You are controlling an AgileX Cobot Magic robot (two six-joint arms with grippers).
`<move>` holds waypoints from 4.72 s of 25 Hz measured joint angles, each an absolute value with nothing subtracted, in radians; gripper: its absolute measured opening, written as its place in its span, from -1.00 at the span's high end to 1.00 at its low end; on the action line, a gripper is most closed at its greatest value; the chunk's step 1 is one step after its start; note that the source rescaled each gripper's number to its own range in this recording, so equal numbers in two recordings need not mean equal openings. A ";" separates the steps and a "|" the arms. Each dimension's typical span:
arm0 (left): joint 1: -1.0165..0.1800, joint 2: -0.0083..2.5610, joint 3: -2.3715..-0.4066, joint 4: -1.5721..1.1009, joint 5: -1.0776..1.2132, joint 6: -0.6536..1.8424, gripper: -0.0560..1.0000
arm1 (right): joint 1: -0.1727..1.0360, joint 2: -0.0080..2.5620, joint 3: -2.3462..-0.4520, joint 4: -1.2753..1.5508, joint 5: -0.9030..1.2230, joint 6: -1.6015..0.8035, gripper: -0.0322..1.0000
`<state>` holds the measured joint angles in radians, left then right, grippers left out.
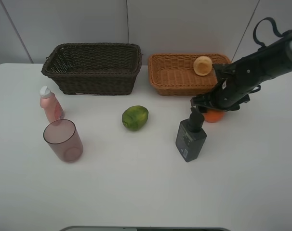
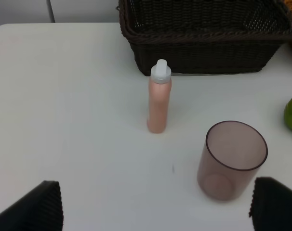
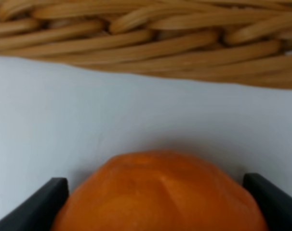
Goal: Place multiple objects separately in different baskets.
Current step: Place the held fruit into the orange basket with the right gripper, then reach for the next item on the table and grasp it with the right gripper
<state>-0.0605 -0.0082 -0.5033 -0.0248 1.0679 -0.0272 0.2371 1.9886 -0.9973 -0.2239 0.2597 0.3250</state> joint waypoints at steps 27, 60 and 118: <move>-0.061 -0.008 -0.503 -0.025 1.068 -0.027 -1.00 | 0.237 1.758 -1.094 -0.210 0.720 0.282 -0.16; -0.061 -0.008 -0.503 -0.025 1.068 -0.027 -1.00 | 0.284 2.290 -1.896 -0.106 0.882 0.166 -0.16; -0.061 -0.008 -0.503 -0.025 1.068 -0.027 -1.00 | 0.620 1.648 -1.155 -0.086 0.995 0.296 -1.00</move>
<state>-0.0605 -0.0082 -0.5033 -0.0248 1.0679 -0.0272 0.6196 1.6481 -1.1554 -0.0859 0.9950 0.2960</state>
